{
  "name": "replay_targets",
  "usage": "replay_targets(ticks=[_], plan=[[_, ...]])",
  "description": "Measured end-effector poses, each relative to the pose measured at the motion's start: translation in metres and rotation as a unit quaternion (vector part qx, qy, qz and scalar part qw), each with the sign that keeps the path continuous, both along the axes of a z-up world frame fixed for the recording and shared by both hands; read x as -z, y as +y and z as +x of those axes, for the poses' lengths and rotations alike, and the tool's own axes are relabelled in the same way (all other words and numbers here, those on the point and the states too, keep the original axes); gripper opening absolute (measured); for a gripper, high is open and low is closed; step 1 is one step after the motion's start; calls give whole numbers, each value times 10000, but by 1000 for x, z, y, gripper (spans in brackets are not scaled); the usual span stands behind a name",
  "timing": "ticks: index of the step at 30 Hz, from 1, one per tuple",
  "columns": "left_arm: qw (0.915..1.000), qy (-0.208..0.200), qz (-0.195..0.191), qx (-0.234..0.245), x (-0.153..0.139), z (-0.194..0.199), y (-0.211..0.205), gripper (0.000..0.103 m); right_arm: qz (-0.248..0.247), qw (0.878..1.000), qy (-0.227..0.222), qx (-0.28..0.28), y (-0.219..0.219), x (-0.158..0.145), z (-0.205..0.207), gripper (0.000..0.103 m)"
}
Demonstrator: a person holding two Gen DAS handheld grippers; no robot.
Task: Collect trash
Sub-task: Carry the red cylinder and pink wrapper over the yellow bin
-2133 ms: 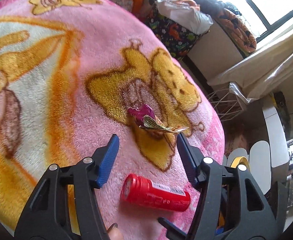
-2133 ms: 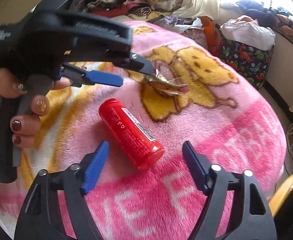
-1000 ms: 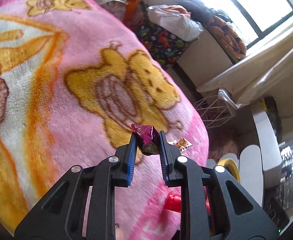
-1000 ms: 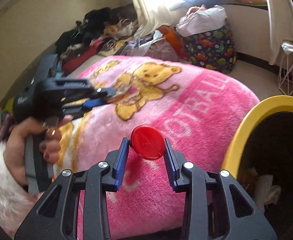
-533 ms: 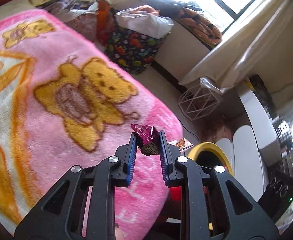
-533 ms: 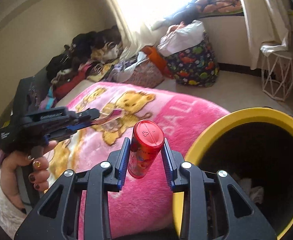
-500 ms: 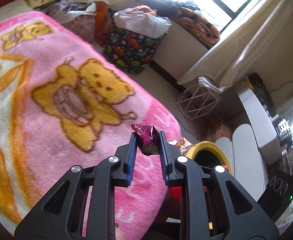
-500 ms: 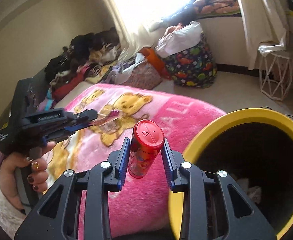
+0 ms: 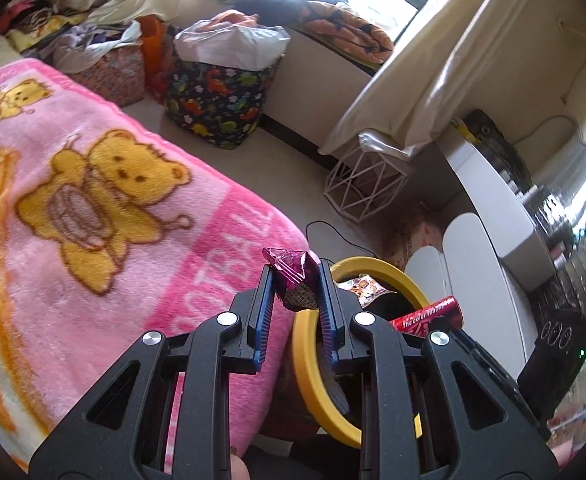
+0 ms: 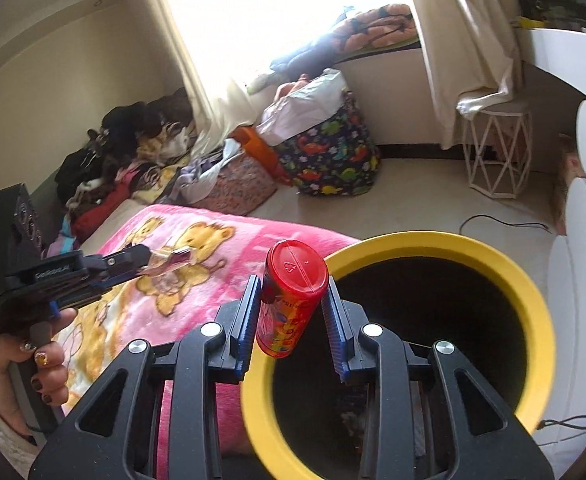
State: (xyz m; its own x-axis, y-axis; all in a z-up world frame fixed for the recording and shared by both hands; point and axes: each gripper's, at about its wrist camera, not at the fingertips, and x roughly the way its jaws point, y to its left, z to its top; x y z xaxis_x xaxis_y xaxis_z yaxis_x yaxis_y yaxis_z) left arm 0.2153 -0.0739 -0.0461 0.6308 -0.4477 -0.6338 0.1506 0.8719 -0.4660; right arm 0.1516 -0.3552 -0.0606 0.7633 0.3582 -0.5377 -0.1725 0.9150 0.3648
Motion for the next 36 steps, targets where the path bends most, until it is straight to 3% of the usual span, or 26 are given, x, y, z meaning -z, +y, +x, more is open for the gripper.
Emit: replay_targets(ticks=[19, 36], plan=[[9942, -295, 651, 810, -9, -25, -80, 16, 7, 9971, -46, 754, -57, -1, -27, 30], [9801, -272, 1134, 1608, 13, -49, -137, 16, 179, 9926, 19, 1200, -86, 5, -34, 30]])
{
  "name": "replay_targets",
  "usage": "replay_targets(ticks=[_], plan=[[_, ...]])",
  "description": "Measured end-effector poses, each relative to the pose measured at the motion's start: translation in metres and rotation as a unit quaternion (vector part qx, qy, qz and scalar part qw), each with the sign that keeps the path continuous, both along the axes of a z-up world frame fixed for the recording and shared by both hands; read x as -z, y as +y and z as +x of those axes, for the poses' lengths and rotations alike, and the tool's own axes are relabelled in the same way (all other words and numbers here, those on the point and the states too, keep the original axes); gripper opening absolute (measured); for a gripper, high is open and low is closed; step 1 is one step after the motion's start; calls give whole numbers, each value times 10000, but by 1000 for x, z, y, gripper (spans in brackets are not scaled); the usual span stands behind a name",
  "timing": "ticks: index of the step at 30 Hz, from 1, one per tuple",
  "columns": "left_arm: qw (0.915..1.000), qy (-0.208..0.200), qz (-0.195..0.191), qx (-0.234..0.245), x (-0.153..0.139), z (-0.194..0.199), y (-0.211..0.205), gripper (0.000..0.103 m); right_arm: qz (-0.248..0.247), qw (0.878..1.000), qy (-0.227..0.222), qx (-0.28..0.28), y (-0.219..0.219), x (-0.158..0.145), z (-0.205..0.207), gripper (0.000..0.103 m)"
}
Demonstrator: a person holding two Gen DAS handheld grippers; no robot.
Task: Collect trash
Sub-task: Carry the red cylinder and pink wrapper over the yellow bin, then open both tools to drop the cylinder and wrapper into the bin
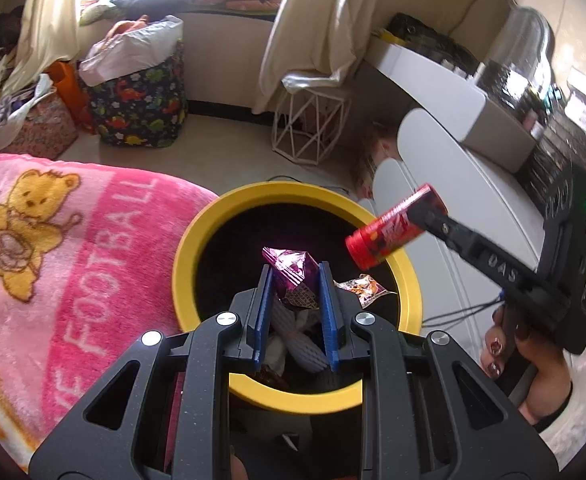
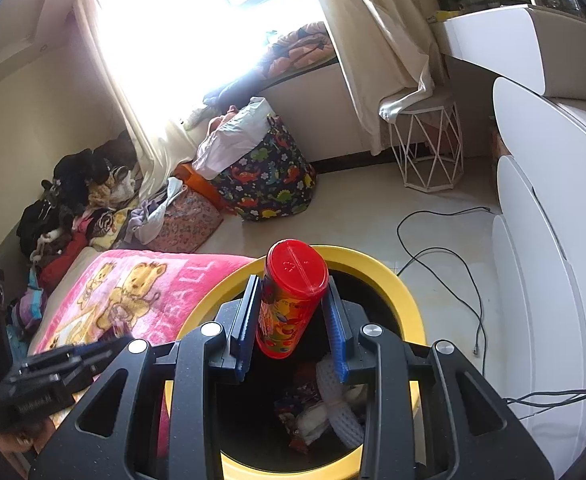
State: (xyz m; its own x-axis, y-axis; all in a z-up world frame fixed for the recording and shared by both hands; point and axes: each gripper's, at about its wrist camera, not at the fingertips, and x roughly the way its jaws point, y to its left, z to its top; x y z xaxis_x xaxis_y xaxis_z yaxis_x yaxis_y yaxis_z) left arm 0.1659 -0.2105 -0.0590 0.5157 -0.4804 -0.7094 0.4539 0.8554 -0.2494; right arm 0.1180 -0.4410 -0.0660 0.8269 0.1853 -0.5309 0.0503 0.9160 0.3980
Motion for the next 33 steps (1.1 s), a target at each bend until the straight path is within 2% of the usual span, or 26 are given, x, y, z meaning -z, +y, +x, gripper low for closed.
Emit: replay_targets(ticks=[11, 22, 24, 25, 26, 29, 31, 33], plan=[[9986, 217, 256, 399, 23, -6, -23, 16, -94, 9999, 117, 10, 1, 4, 7, 30], [9967, 474, 439, 499, 44, -3, -37, 18, -120, 9988, 480, 6, -4, 18, 20, 31], [9965, 494, 468, 482, 46, -1, -39, 23, -61, 9986, 526, 15, -7, 20, 20, 31], [9965, 491, 477, 476, 47, 0, -40, 31, -50, 9985, 538, 17, -7, 21, 20, 31], [9966, 487, 485, 457, 47, 1, -40, 39, -50, 9985, 546, 18, -7, 21, 20, 34], [9970, 484, 471, 375, 47, 1, -38, 55, -10, 9985, 539, 24, -9, 21, 17, 48], [9973, 456, 493, 314, 45, 0, -36, 65, 17, 9985, 549, 43, -11, 22, 13, 48], [9975, 456, 456, 293, 44, 0, -35, 70, 38, 9985, 551, 69, -12, 21, 9, 51]])
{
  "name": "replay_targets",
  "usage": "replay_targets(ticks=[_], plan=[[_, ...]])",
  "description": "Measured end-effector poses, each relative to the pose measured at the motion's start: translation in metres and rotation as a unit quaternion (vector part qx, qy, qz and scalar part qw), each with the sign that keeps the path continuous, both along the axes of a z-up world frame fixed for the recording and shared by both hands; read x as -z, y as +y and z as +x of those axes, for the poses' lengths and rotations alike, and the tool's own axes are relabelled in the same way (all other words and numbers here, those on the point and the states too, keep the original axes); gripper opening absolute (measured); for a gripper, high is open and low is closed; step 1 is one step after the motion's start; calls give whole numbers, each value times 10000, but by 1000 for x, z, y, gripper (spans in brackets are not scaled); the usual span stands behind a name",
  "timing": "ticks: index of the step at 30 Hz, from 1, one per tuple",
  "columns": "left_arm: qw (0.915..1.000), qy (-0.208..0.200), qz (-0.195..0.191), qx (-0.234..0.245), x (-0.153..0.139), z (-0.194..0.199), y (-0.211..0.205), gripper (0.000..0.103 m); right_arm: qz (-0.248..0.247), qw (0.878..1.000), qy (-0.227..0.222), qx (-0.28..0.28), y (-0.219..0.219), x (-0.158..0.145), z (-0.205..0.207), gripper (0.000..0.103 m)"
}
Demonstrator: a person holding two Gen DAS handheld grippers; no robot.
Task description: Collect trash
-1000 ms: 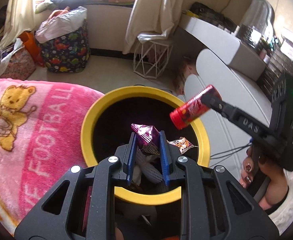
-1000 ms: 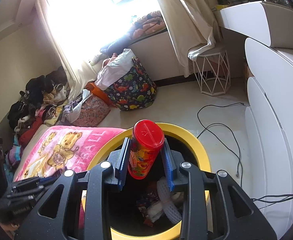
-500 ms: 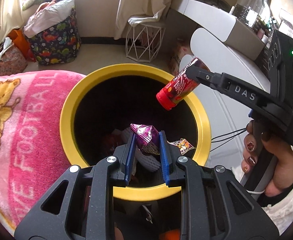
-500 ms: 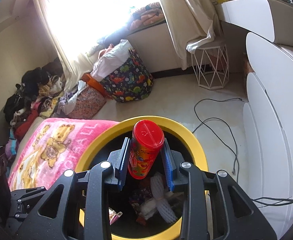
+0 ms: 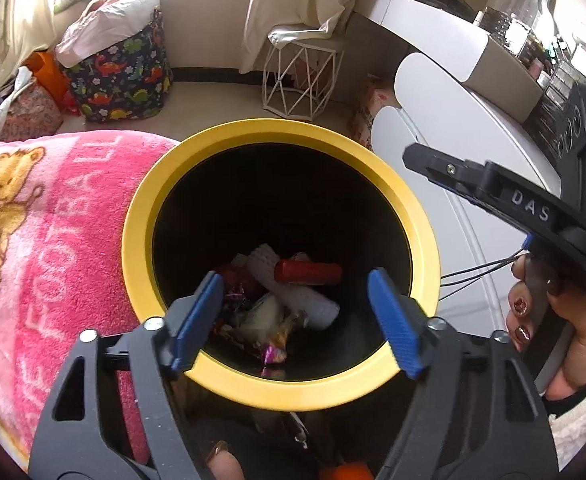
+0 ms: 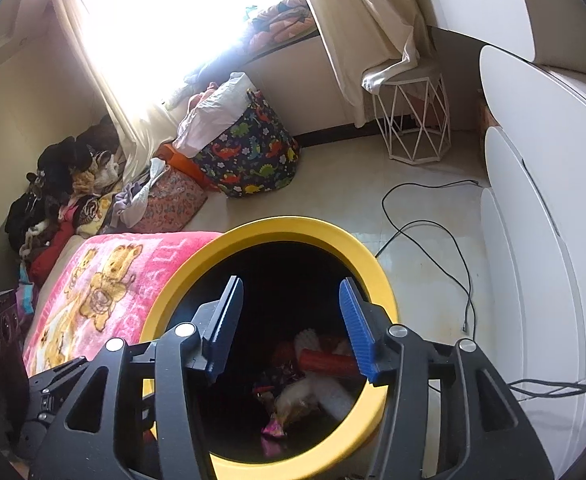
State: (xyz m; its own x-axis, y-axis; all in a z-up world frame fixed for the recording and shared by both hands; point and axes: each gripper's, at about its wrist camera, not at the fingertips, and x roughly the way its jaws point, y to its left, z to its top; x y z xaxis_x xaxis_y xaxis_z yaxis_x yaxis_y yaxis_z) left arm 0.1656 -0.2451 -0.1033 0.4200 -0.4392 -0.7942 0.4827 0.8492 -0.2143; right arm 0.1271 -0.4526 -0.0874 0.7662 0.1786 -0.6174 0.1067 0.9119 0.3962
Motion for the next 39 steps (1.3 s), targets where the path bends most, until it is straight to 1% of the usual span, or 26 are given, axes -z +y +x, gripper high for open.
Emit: replay_targets(ticks=[2, 4, 6, 7, 8, 9, 12, 15, 21, 29, 35, 39], plan=[[10000, -16, 6, -46, -1, -1, 2, 81, 29, 10000, -13, 7, 0, -1, -3, 55], [9999, -22, 12, -98, -3, -2, 4, 82, 19, 10000, -43, 3, 1, -4, -7, 60], [9999, -17, 37, -165, -4, -3, 7, 83, -3, 10000, -96, 4, 3, -8, -10, 68], [9998, -8, 45, -215, -5, -2, 8, 83, -20, 9999, -134, 2, 5, -11, -12, 70], [9997, 6, 39, -252, -5, -2, 9, 89, -33, 9999, -157, -3, 6, -13, -13, 74], [9996, 16, 25, -298, -7, -2, 11, 93, -53, 9998, -191, -6, 7, -15, -15, 79], [9992, -19, -24, -398, -11, -5, 18, 92, -105, 9995, -292, -11, 9, -21, -22, 85], [9987, -55, -51, -509, -16, -7, 25, 92, -150, 9993, -334, -27, 12, -25, -27, 89], [9967, -165, -131, -779, -26, -10, 42, 92, -260, 9988, -397, -78, 21, -30, -39, 93], [9934, -315, -204, -1083, -39, -16, 70, 92, -346, 9982, -465, -182, 33, -36, -48, 94], [9912, -405, -175, -1246, -45, -21, 87, 92, -497, 9966, -560, -342, 49, -43, -54, 96], [9883, -523, -132, -1428, -50, -27, 103, 92, -606, 9951, -625, -458, 61, -47, -59, 96]])
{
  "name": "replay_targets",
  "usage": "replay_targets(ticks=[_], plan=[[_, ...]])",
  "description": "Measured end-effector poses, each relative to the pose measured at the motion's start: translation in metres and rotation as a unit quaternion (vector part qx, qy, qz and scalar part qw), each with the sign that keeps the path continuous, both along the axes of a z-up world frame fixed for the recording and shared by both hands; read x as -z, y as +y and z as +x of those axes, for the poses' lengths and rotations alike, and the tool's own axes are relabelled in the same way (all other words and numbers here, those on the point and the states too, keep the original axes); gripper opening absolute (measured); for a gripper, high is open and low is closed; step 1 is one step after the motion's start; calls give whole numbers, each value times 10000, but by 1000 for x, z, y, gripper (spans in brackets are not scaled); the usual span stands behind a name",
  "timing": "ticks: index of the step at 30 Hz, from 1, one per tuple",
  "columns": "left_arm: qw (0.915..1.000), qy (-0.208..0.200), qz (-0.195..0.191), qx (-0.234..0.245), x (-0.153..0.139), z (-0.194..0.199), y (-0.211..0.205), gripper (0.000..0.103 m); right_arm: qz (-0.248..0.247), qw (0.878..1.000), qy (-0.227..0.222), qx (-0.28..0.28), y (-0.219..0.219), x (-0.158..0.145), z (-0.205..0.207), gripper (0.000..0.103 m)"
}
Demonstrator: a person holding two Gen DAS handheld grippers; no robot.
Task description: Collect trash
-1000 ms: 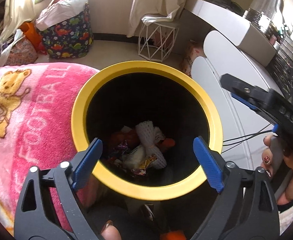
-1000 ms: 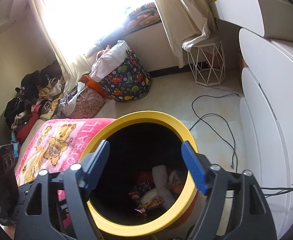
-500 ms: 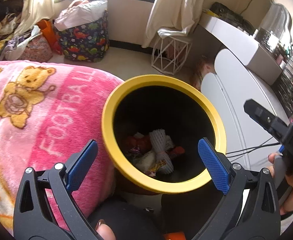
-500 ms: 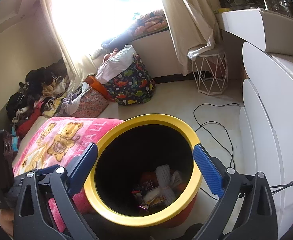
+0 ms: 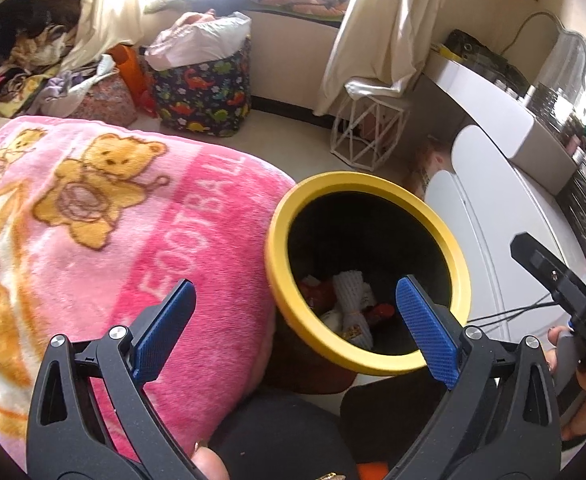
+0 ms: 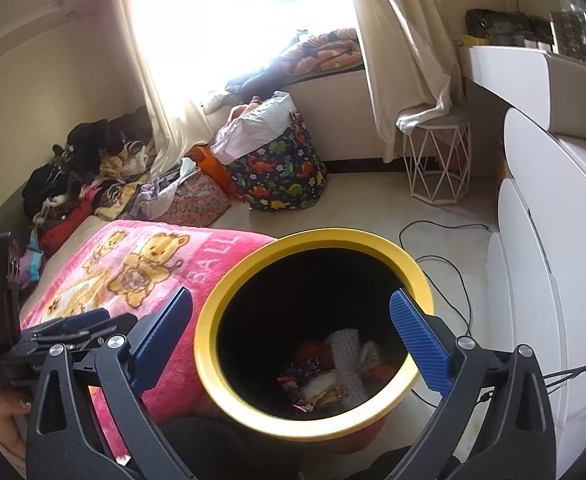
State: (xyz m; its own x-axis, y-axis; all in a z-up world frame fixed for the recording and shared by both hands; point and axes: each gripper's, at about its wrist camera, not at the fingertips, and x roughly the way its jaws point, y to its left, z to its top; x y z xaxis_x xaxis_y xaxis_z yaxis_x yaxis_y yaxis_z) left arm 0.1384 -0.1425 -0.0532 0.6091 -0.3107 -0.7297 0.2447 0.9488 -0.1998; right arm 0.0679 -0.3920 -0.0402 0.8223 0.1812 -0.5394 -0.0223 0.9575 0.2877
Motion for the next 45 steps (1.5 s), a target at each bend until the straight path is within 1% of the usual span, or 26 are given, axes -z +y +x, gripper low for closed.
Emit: replay_targets(ticks=[4, 10, 16, 20, 24, 28, 32, 37, 45], plan=[[9996, -154, 95, -235, -4, -9, 17, 92, -190, 9998, -70, -72, 14, -1, -6, 96], [9982, -317, 127, -491, -9, -24, 39, 92, -372, 9988, -236, -193, 33, 0, -19, 96], [9962, -456, 67, -744, -8, -41, 57, 92, -585, 9962, -557, -328, 49, 1, -36, 96], [9940, -663, 166, -853, -10, -53, 62, 92, -723, 9936, -786, -356, 58, 1, -47, 96], [9898, -1001, 272, -980, -15, -70, 66, 92, -801, 9895, -1167, -293, 64, -1, -62, 96], [9855, -1262, 348, -1077, -18, -84, 70, 92, -1010, 9805, -1687, -71, 72, -4, -82, 96], [9802, -1499, 394, -1228, -20, -98, 70, 92, -1069, 9744, -1978, 82, 76, -1, -97, 96], [9785, -1631, 446, -1185, -21, -103, 65, 92, -1119, 9713, -2094, 157, 79, 6, -105, 96], [9781, -1678, 441, -1154, -20, -104, 62, 92, -1148, 9722, -2014, 316, 75, 11, -102, 96]])
